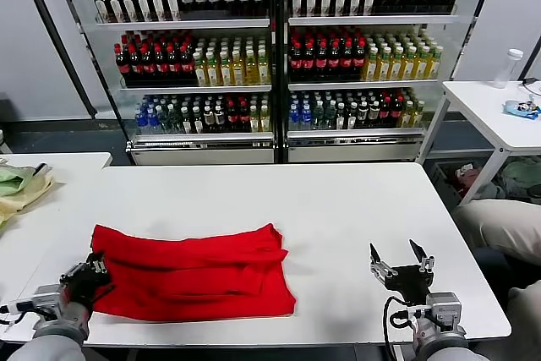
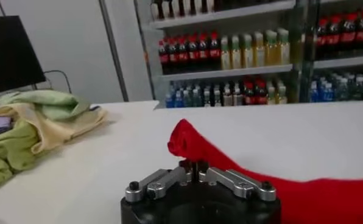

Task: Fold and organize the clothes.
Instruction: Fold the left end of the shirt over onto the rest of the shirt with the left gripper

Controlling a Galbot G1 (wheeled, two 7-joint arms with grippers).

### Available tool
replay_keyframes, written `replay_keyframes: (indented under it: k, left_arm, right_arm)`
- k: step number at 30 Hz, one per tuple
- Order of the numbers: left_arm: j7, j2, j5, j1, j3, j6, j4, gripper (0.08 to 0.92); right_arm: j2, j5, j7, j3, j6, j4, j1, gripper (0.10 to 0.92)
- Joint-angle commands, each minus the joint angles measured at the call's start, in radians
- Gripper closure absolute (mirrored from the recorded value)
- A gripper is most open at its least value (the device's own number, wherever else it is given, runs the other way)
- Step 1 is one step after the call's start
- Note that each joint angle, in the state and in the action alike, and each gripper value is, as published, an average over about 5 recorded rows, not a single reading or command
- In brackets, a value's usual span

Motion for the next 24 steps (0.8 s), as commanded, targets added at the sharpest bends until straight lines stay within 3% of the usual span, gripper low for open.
replay_keyframes:
  k: [1, 5, 11, 15, 19, 24]
  left_arm:
    - [0.038, -0.083, -0.214, -0.057, 0.381, 0.07, -0.24, 0.899]
    - [0.032, -0.169, -0.158, -0.157, 0.569, 0.069, -0.152, 0.899]
    - [0.022, -0.275, -0.104, -0.276, 0.677, 0.068, -0.004, 0.899]
    - [0.008, -0.329, -0.059, -0.323, 0.724, 0.063, 0.026, 0.899]
    - [0.019, -0.295, -0.025, -0.32, 0.669, 0.034, -0.066, 0.861]
    - [0.007, -0.119, -0.104, -0.246, 0.368, 0.018, -0.191, 0.722]
  right_arm:
    - [-0.002, 0.003, -0.001, 0.03, 0.001, 0.0, -0.008, 0.203]
    - [-0.003, 0.005, -0.003, 0.053, 0.006, -0.003, -0.019, 0.203]
    - [0.001, 0.003, -0.005, 0.057, 0.011, -0.012, -0.025, 0.203]
    - [0.003, 0.001, -0.005, 0.054, 0.007, -0.01, -0.026, 0.203]
    - [0.0, 0.0, -0.005, 0.05, 0.002, -0.018, -0.016, 0.203]
    - [-0.002, -0.001, -0.006, 0.029, 0.001, -0.035, 0.006, 0.203]
